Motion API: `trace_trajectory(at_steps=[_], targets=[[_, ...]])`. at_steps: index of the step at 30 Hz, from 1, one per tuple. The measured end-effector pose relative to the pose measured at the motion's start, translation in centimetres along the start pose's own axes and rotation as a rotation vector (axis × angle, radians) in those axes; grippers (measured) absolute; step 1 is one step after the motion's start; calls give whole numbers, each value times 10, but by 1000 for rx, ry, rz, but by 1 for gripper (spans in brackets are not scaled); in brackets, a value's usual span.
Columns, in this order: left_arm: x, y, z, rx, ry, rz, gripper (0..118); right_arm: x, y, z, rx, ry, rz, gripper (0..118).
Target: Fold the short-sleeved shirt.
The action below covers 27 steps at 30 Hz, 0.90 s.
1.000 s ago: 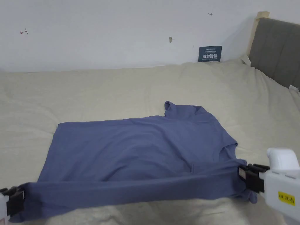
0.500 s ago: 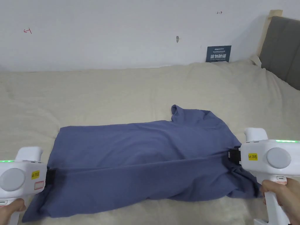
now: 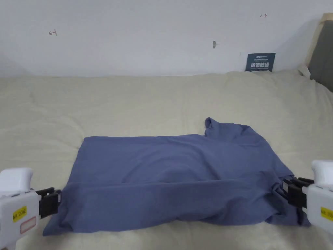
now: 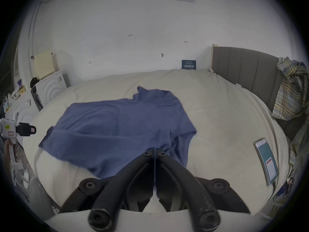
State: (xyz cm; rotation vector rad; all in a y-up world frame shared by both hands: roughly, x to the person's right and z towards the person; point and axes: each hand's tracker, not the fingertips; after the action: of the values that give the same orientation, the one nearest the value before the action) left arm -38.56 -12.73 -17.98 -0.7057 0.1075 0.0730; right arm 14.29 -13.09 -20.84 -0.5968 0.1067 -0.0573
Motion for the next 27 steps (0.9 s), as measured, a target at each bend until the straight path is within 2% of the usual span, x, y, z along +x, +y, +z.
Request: trace_trajectory(at_steps=[1, 4, 9, 10, 11, 12, 13, 14, 19, 22, 23, 24, 25, 26, 27], targets=[[0, -11, 6, 0, 2, -12, 9, -3, -6, 6, -3, 10, 1, 0], [-4, -36, 9, -48, 14, -14, 0, -8, -23, 15, -9, 52, -30, 0], [-12, -44, -11, -89, -6, 21, 0, -13, -35, 15, -38, 57, -52, 0], [-12, -43, -13, -73, -9, 21, 6, -12, -37, 13, -46, 56, -54, 0], [-13, -40, -18, -52, -13, 20, 22, -11, -38, 13, -51, 52, -54, 0], [-13, -36, -23, -65, -8, 26, 46, -10, -39, 13, -53, 43, -59, 0], [-14, -32, -30, -70, -1, 32, 76, -8, -39, 14, -55, 42, -70, 0], [-16, -30, -38, -91, -6, 44, 84, -4, -40, 14, -57, 48, -86, 0], [-15, -32, -71, -187, 5, 78, 83, 6, -42, 18, -57, 27, -116, 0], [-6, -36, -68, -161, 45, 43, 77, 12, -46, 19, -68, 18, -122, 0], [-4, -33, -66, -165, 40, 44, 68, 13, -47, 19, -69, 15, -122, 0], [-2, -32, -61, -161, 27, 33, 47, 15, -48, 19, -71, 10, -123, 0], [0, -28, -61, -157, 3, 53, 12, 16, -49, 18, -73, 5, -123, 0], [0, -26, -62, -167, -17, 69, 8, 18, -50, 19, -72, 3, -125, 3], [2, -25, -63, -177, -11, 56, 8, 21, -51, 18, -72, 6, -127, 14]])
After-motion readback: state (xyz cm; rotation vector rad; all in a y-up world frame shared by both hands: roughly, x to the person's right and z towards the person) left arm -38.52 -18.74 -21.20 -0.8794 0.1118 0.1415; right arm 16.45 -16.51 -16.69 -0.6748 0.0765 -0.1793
